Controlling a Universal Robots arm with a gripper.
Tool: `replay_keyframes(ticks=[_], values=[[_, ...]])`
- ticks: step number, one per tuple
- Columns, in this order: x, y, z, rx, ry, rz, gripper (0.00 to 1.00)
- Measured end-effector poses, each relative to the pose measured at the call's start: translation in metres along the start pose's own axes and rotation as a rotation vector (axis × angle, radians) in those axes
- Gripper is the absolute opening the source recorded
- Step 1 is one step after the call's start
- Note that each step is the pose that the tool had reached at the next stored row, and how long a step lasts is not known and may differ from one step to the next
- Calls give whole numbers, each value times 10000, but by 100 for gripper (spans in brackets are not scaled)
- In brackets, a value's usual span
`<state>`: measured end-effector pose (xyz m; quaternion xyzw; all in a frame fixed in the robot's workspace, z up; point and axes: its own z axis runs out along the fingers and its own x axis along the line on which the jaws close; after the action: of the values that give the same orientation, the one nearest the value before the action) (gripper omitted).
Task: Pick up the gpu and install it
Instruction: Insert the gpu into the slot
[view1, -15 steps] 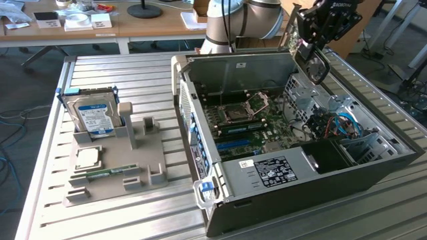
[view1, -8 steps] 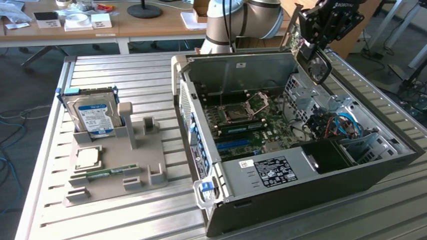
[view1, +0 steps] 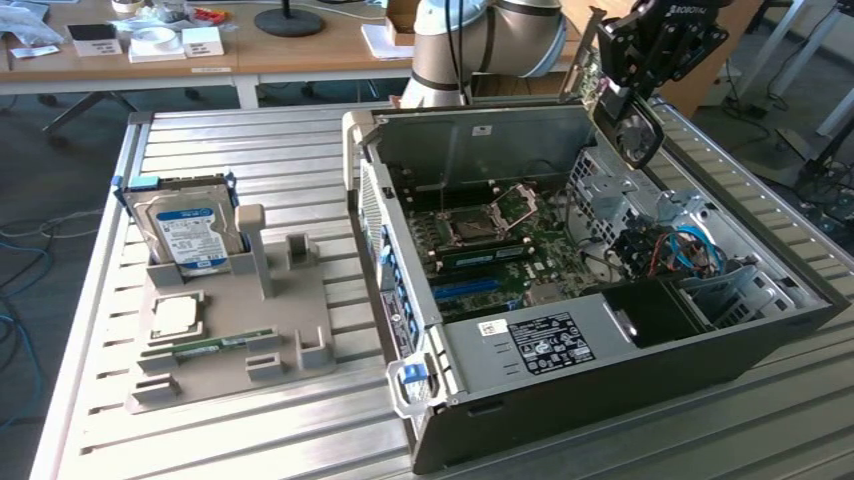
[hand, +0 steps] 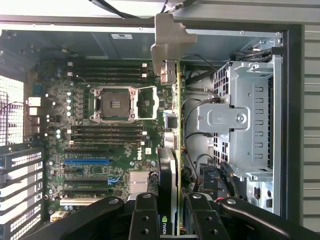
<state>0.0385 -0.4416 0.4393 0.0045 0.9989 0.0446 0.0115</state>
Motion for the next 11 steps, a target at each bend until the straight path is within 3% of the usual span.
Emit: replay_keyframes(ticks=[6, 11], values=[[1, 0, 0, -4, 19, -209, 27], [1, 0, 4, -18, 71, -792, 27]])
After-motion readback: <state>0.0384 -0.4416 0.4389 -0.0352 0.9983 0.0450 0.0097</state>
